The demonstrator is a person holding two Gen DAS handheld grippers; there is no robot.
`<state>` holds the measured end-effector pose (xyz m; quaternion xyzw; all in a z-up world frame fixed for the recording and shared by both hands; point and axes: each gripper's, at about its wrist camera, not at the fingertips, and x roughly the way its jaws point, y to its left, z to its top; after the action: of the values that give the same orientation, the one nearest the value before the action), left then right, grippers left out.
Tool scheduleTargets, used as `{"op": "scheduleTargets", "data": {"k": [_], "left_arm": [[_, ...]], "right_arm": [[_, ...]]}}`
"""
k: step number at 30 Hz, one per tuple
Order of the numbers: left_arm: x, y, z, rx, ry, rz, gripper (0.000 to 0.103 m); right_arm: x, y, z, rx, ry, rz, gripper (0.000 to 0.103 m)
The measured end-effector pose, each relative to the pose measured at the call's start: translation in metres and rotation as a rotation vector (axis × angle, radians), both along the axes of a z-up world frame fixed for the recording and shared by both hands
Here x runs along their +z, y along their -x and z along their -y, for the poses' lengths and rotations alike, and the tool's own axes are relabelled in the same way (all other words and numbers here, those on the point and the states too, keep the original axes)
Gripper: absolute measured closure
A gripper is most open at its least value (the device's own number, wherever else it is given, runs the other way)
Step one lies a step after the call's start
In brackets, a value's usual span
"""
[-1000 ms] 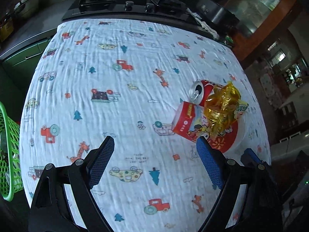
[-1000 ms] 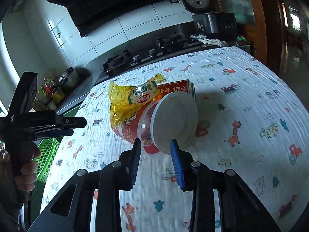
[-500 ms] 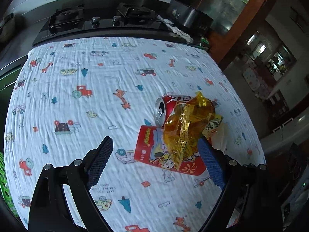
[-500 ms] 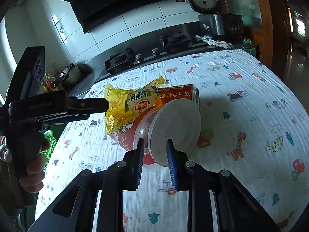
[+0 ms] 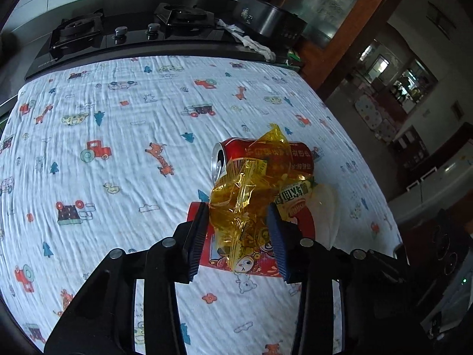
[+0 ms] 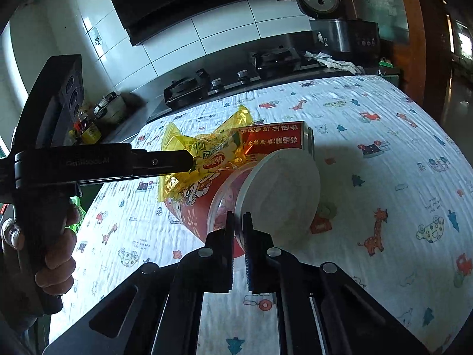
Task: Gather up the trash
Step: 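Grasp the yellow snack bag with the left tool while right tool grasps the red cup lid, then carry the bag and lid to the basket and open both tools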
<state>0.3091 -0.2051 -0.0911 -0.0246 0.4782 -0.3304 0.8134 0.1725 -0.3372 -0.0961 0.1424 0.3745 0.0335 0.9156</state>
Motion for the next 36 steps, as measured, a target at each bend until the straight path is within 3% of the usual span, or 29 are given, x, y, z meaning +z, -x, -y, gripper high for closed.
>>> {"op": "scheduleTargets", "data": {"k": [8, 16, 36], "left_arm": [[0.007, 0.007, -0.009, -0.011, 0.030, 0.015, 0.079], [0.024, 0.023, -0.042, 0.017, 0.041, 0.048, 0.080], [0.043, 0.050, -0.204, 0.281, 0.011, 0.097, 0.080]], "right_arm": [[0.002, 0.007, -0.009, 0.025, 0.008, 0.008, 0.097], [0.011, 0.028, -0.025, 0.053, 0.026, 0.030, 0.097], [0.023, 0.075, -0.098, 0.225, 0.045, 0.056, 0.097]]}}
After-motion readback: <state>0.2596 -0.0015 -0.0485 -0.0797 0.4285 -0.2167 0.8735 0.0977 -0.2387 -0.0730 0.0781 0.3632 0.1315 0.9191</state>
